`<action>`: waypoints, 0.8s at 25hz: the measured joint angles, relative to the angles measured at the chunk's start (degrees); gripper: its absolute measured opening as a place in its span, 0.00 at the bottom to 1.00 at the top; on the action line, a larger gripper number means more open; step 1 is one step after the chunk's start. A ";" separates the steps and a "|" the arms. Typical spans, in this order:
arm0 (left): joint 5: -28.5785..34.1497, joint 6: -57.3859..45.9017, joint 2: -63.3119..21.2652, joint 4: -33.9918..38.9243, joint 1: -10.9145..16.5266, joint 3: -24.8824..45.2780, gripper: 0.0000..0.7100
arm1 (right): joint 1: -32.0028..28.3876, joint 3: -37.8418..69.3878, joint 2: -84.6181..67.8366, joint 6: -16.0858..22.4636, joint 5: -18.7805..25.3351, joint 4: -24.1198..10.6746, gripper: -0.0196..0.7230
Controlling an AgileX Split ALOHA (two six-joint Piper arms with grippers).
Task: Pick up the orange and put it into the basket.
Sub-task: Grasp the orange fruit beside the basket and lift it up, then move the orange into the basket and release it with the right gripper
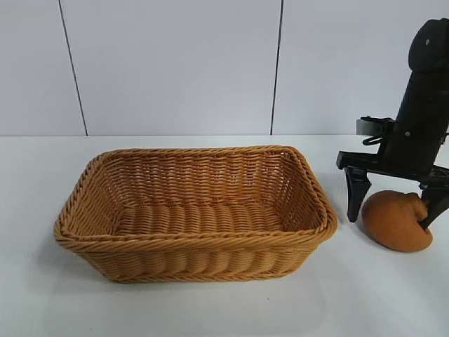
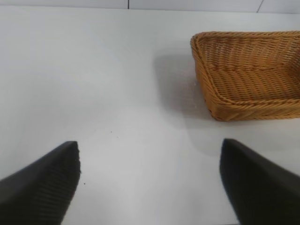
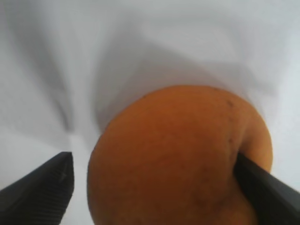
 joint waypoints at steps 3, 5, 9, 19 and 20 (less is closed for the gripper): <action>0.00 0.00 0.00 0.00 0.00 0.00 0.82 | 0.00 -0.13 -0.74 -0.05 1.42 -1.64 0.34; 0.00 0.00 0.00 0.00 0.00 0.00 0.82 | 0.00 -0.30 -2.13 -0.05 1.90 -2.48 0.15; 0.00 0.00 0.00 0.00 0.00 0.00 0.82 | 0.00 -0.26 -5.94 -0.05 2.26 -2.90 0.10; 0.00 0.00 0.00 0.00 0.00 0.00 0.82 | 0.00 -0.26 -20.71 -0.05 2.97 -0.02 0.10; 0.00 0.00 0.00 0.00 0.00 0.00 0.82 | 0.00 -0.26 -21.89 -0.05 3.03 0.54 0.10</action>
